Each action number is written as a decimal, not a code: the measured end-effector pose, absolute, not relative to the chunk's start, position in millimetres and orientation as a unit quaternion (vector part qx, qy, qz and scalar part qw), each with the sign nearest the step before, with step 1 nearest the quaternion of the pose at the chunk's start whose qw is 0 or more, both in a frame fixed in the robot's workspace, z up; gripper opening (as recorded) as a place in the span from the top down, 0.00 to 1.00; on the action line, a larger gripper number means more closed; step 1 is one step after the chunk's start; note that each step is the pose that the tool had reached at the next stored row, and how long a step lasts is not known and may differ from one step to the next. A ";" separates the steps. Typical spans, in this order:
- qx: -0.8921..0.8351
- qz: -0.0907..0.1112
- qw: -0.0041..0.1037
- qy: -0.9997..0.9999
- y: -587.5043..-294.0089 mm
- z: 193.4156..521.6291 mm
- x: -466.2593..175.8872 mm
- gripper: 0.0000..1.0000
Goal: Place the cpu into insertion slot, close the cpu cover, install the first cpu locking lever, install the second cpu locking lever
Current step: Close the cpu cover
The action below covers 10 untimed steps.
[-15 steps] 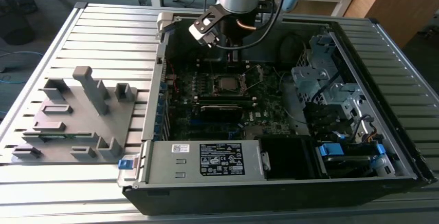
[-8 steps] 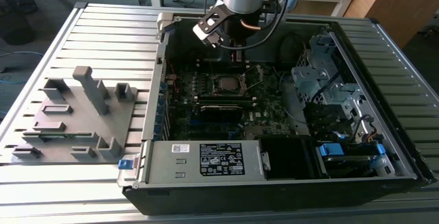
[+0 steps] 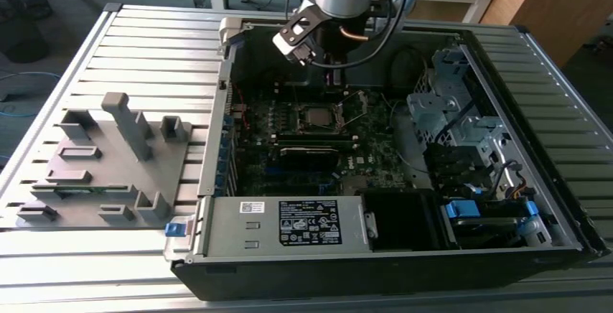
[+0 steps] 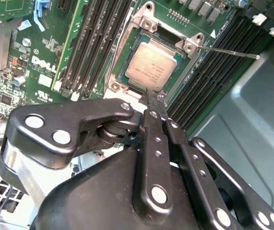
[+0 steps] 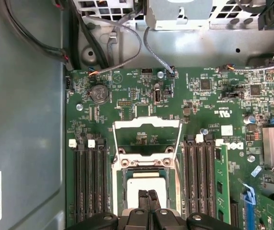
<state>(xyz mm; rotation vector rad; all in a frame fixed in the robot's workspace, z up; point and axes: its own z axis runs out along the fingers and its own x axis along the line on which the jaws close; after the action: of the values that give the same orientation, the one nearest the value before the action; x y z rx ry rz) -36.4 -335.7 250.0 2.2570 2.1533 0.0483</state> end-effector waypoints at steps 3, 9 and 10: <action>0.723 0.016 0.011 0.690 -335.7 252.6 -36.4 0.90; 0.723 0.015 0.011 0.690 -335.7 252.7 -32.5 0.90; 0.723 0.015 0.011 0.690 -335.7 252.7 -30.5 0.90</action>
<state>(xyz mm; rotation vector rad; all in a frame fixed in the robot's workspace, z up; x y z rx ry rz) -30.5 -335.7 252.7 2.2573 2.1538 0.0477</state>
